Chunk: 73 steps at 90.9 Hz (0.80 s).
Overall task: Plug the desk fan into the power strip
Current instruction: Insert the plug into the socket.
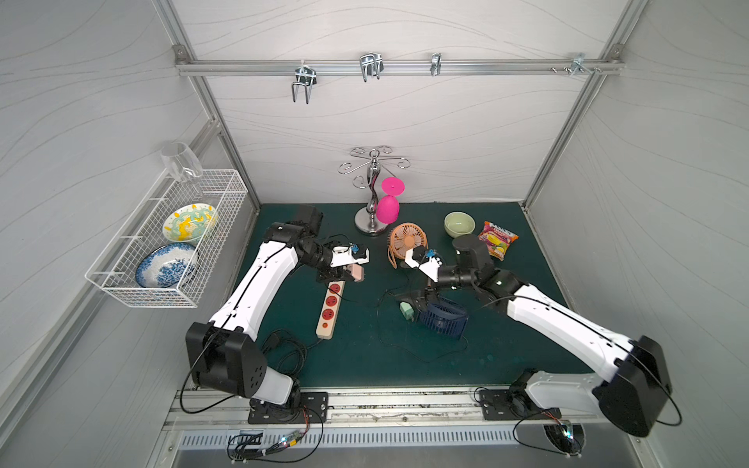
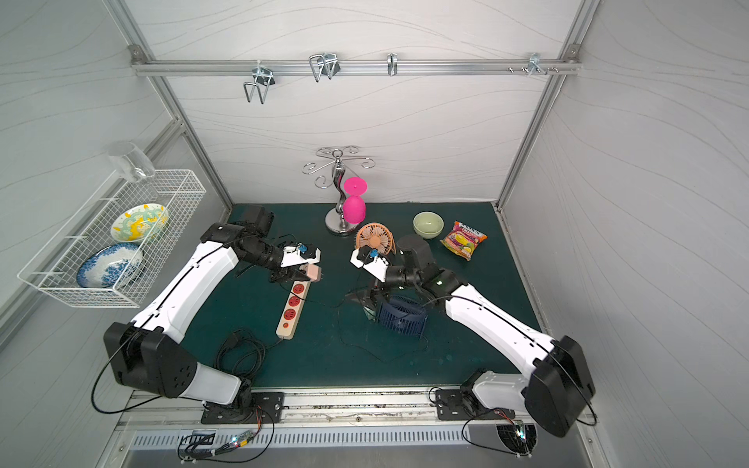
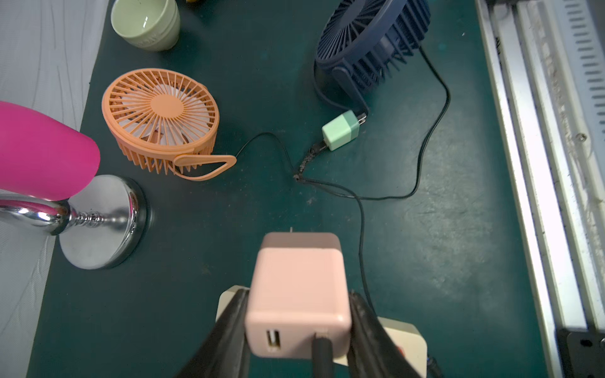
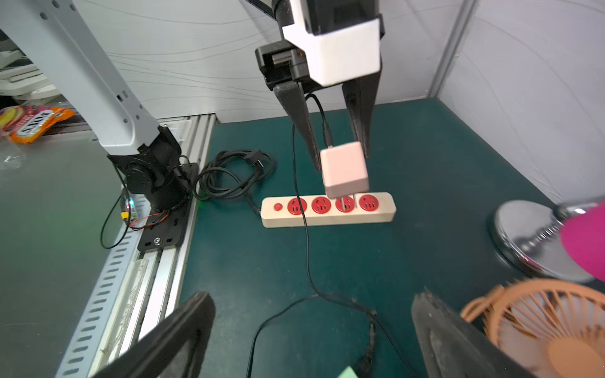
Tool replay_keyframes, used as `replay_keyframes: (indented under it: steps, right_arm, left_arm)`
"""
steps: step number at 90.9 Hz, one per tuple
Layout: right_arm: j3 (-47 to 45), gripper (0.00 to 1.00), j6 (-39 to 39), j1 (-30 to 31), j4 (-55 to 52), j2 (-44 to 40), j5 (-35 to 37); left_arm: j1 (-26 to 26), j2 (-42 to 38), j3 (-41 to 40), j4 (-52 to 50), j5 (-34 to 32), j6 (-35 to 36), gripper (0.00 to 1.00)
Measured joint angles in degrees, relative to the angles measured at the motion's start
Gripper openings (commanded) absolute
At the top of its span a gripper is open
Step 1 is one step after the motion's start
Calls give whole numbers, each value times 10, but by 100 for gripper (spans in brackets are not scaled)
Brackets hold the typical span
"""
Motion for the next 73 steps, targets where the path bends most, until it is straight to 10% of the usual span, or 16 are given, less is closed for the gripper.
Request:
replay_keyframes:
  steps: [36,73]
  right_arm:
    - [-111,99,83,-150,-118,-252,118]
    - [-163,99,108,-172,-163,-301,209]
  left_arm:
    - [25,120,82,-27,-69,82,0]
    - [34,219,175,-80,-131,143,0]
